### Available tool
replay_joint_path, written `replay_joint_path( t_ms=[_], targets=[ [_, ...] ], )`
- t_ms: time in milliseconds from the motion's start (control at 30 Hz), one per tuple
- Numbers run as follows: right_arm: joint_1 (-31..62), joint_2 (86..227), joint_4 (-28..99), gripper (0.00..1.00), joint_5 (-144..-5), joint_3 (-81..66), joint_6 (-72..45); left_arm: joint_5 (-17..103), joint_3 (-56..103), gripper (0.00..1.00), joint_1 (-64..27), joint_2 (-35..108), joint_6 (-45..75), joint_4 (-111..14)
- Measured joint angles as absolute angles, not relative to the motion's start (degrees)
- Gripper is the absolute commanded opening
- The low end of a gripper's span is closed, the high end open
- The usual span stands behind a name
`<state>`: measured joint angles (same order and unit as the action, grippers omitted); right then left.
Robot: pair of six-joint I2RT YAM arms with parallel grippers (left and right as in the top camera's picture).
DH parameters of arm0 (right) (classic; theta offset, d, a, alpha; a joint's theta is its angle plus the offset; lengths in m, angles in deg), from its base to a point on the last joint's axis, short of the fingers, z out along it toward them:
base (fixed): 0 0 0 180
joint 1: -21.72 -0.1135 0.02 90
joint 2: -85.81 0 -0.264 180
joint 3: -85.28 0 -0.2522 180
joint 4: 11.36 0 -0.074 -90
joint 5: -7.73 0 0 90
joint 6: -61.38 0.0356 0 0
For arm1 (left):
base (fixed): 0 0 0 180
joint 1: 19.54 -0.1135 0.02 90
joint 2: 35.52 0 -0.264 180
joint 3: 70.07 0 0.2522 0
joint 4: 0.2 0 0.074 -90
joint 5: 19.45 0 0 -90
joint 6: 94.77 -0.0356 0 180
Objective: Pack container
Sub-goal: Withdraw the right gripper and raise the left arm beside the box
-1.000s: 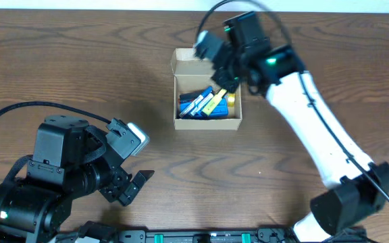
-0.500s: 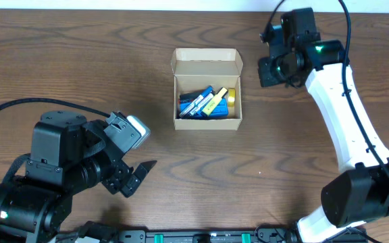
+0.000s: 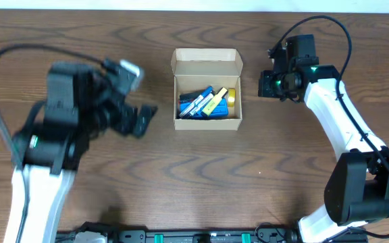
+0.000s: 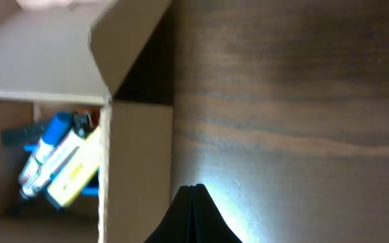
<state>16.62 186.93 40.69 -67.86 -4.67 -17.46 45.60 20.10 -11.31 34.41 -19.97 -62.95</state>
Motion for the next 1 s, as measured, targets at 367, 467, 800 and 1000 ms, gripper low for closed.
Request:
replay_joint_path(
  t_ms=[367, 467, 800, 1000],
  targets=[
    [17.2, 195.2, 30.1, 0.01, -63.2, -4.7, -13.4, 26.5, 19.9, 0.96, -21.8, 57.9, -12.5, -37.2],
    [17.8, 197.9, 27.5, 0.02, -61.2, -4.7, -12.0, 23.9, 19.9, 0.85, -22.1, 62.5, -8.8, -29.8],
    [19.1, 204.7, 17.0, 0.02, -57.2, -4.8, -5.7, 20.3, 19.9, 0.1, -22.1, 77.1, 5.1, -13.8],
    [19.4, 208.7, 8.6, 0.01, -53.7, -4.8, -0.6, 17.6, 19.9, 0.06, -22.0, 84.8, 11.7, -8.4]
  ],
)
